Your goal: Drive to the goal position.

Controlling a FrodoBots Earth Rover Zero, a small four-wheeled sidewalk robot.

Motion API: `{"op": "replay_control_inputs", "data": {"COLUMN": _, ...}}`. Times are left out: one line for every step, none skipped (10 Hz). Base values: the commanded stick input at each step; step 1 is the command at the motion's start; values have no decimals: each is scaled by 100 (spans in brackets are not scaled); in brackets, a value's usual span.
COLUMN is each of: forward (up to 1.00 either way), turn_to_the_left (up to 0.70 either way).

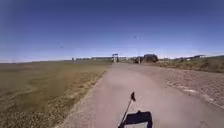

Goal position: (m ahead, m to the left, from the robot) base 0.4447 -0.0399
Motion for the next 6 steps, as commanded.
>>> {"op": "replay_control_inputs", "data": {"forward": 100, "turn_to_the_left": 0}}
{"op": "replay_control_inputs", "data": {"forward": 100, "turn_to_the_left": -5}}
{"op": "replay_control_inputs", "data": {"forward": 100, "turn_to_the_left": -13}}
{"op": "replay_control_inputs", "data": {"forward": 100, "turn_to_the_left": -20}}
{"op": "replay_control_inputs", "data": {"forward": 100, "turn_to_the_left": -28}}
{"op": "replay_control_inputs", "data": {"forward": 100, "turn_to_the_left": -36}}
